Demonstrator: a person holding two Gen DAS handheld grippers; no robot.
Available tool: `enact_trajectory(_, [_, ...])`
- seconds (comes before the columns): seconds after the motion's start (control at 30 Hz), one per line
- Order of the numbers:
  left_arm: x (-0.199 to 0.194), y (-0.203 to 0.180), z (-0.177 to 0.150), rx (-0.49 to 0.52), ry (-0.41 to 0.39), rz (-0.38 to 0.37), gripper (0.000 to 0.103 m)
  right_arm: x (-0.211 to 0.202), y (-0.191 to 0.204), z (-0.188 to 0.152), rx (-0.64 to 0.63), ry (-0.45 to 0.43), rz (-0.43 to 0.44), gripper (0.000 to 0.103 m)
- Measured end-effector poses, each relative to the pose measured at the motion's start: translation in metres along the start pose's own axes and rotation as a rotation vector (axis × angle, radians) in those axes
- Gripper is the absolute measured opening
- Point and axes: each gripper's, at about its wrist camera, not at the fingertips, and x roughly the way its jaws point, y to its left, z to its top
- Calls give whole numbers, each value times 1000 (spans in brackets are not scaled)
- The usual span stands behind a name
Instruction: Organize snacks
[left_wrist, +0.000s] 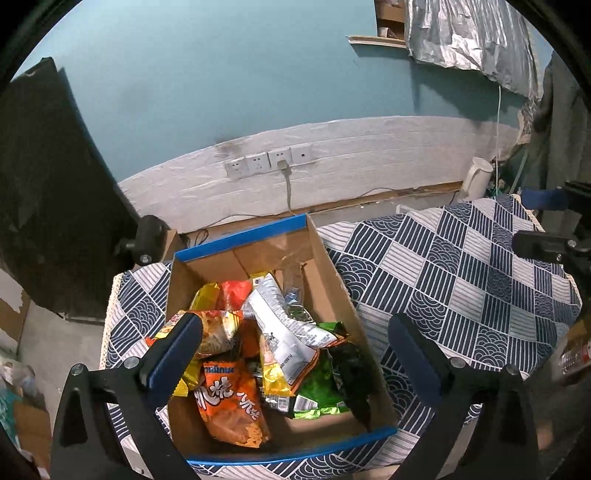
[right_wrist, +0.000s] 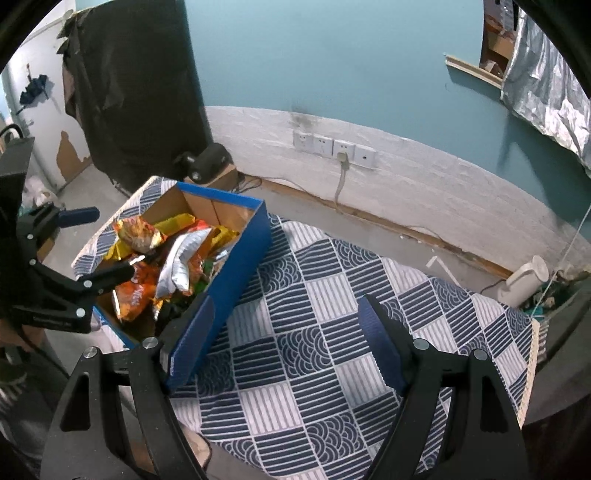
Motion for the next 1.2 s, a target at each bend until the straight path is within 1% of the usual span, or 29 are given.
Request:
enact_trajectory(0.37, [-2, 4, 0, -19, -5, -3, 101, 0, 1, -1, -8, 1, 0, 80])
enact_trajectory(0.63, [-4, 8, -1, -26, -4, -3, 101, -4, 12, 3, -25, -5, -1, 80])
enact_trajectory(0.9, [-8, 13, -2, -45, -12, -4, 101, -4, 14, 4, -28, -2, 0, 80])
enact_trajectory(1.2, [-7, 12, -3, -36, -12, 3, 101, -5, 15, 5, -27, -3, -5, 80])
